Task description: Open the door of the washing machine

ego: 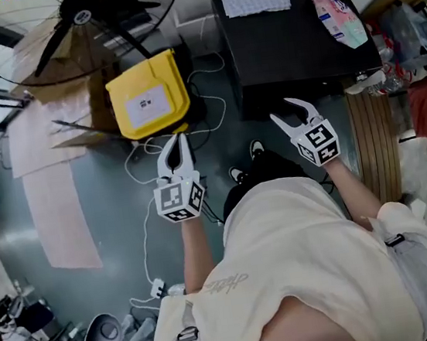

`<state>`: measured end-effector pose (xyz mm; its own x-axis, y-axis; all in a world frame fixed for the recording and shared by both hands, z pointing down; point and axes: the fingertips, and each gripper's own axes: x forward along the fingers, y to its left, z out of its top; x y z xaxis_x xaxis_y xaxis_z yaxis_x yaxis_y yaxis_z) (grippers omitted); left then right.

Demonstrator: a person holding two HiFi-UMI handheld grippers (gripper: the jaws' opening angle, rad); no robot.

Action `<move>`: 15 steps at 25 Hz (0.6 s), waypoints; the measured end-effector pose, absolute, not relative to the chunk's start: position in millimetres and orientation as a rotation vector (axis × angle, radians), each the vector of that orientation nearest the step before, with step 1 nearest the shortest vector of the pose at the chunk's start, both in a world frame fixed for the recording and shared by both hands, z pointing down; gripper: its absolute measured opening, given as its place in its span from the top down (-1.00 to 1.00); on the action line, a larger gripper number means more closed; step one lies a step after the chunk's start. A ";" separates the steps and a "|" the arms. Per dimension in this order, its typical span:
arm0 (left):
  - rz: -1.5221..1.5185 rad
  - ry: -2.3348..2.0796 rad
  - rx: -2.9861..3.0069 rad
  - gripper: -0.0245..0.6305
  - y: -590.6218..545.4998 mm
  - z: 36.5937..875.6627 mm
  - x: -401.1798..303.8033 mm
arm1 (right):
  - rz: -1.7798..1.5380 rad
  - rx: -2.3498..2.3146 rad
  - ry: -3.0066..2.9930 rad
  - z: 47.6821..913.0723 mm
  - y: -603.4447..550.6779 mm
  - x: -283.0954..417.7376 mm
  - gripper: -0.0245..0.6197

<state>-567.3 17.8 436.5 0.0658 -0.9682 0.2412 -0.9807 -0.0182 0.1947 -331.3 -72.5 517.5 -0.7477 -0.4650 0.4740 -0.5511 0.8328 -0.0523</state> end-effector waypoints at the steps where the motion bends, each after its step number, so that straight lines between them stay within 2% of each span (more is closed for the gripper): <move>1: 0.057 -1.954 2.039 0.88 13.5 437.8 -567.7 | 0.280 0.760 -2.550 524.6 -74.5 -328.7 0.30; 15: 0.263 -1.801 2.203 0.88 -81.3 436.9 -538.8 | 0.565 0.921 -2.321 661.0 -112.2 -297.2 0.30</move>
<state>-538.8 -81.3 436.9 0.2050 -0.9264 0.3158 -0.9780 -0.1815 0.1024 -297.2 -112.2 661.0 -0.5982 -0.4775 0.6436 -0.7200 0.6729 -0.1699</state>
